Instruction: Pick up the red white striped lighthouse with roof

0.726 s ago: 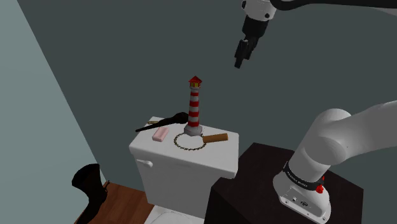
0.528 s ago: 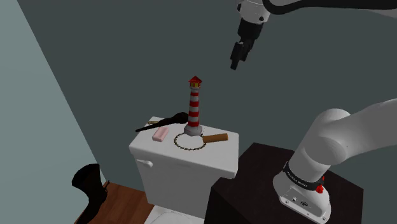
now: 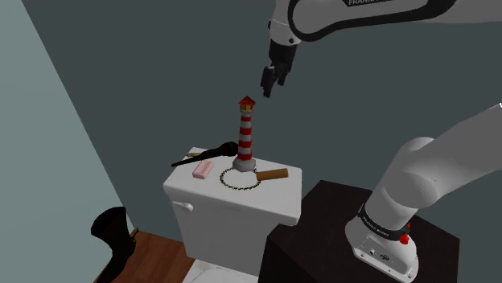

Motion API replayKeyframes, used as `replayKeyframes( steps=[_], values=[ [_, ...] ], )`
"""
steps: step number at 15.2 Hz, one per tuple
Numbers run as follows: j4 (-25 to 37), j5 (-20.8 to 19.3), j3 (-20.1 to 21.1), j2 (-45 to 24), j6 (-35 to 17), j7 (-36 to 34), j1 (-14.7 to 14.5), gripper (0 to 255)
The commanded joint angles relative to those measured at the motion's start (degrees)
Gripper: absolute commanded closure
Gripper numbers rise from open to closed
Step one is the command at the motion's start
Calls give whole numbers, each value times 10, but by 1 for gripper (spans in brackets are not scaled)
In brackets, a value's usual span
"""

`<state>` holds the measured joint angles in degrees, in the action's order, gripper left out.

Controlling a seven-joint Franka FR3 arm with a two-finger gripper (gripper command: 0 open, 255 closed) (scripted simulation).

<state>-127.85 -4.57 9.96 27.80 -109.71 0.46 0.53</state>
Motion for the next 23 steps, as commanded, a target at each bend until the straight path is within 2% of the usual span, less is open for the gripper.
replayKeyframes(
  steps=[1,5,13,15,16,23],
  values=[
    [15,-9,12,-53,-38,-19,5,0],
    [56,-35,35,-137,-76,-56,9,0],
    [11,-43,38,-151,-134,-70,11,0],
    [11,-43,39,-151,-134,-70,12,0],
    [15,-42,40,-151,-130,-70,12,255],
    [13,-43,35,-152,-134,-64,15,255]
  ],
)
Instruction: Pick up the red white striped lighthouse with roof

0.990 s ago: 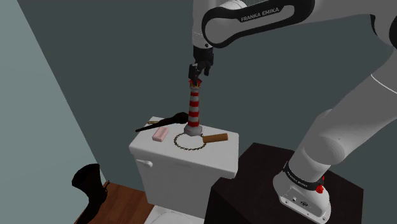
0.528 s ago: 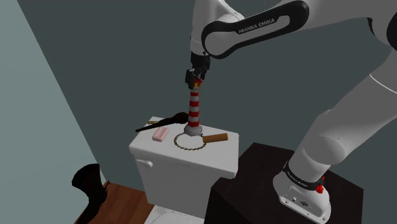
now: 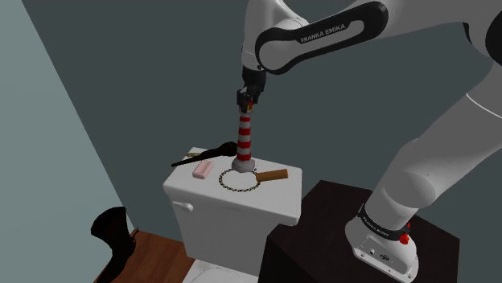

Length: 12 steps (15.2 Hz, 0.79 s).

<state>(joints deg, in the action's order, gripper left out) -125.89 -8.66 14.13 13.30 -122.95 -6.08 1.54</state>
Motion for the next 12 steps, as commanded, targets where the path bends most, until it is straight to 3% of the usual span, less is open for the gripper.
replayKeyframes(
  steps=[1,12],
  values=[
    [-5,-2,-5,-6,1,0,4,255],
    [54,9,-3,9,74,13,4,255]
  ],
)
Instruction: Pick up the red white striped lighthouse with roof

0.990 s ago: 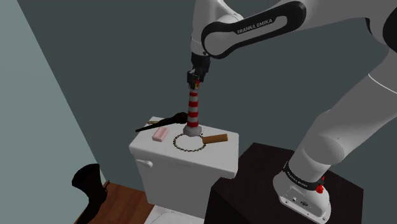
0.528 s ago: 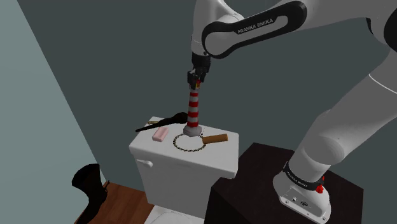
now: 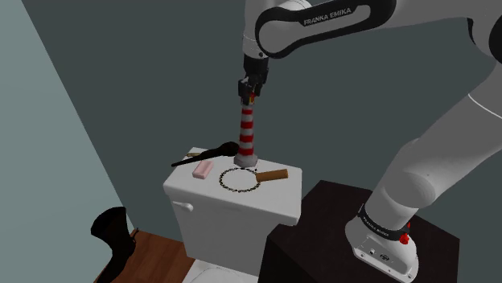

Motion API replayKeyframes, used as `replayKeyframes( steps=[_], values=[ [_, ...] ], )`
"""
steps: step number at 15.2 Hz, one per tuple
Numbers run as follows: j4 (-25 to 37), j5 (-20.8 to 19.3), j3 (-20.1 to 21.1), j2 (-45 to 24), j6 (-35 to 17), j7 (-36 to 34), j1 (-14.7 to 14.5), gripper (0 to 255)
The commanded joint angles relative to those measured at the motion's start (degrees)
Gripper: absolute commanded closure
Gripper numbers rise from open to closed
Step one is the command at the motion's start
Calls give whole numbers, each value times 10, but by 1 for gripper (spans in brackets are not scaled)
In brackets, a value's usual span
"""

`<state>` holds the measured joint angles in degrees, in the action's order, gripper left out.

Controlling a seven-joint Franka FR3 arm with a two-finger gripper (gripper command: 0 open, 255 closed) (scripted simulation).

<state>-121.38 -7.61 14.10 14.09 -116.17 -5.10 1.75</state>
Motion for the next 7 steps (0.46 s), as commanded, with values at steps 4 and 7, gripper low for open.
replayKeyframes(
  steps=[4,7],
  values=[
    [38,1,-3,3,36,9,2,255],
    [46,1,-2,3,45,10,3,255]
  ],
)
